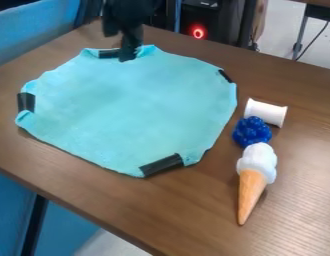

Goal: Unfold the cloth from bottom right to top left

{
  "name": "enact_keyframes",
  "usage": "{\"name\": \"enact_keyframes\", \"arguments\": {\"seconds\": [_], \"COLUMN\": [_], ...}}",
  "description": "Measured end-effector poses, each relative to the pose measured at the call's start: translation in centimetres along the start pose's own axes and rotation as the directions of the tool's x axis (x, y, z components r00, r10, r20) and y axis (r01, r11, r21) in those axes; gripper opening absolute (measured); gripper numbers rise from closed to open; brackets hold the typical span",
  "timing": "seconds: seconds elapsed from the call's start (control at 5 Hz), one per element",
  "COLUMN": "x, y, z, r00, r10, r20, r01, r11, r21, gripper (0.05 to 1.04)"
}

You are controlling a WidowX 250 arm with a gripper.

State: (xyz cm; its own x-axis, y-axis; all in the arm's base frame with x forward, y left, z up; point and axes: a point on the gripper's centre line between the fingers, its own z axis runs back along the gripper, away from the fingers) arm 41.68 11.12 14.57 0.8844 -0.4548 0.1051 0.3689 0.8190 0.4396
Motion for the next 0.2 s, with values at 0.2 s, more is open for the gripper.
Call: {"name": "enact_keyframes", "arguments": {"seconds": [0.2], "x": [-0.95], "y": [-3.32], "z": [4.86], "r00": [0.998], "r10": [-0.018], "r20": [0.058], "r01": [0.022], "r11": [0.997], "r21": [-0.069], "gripper": [1.001]}}
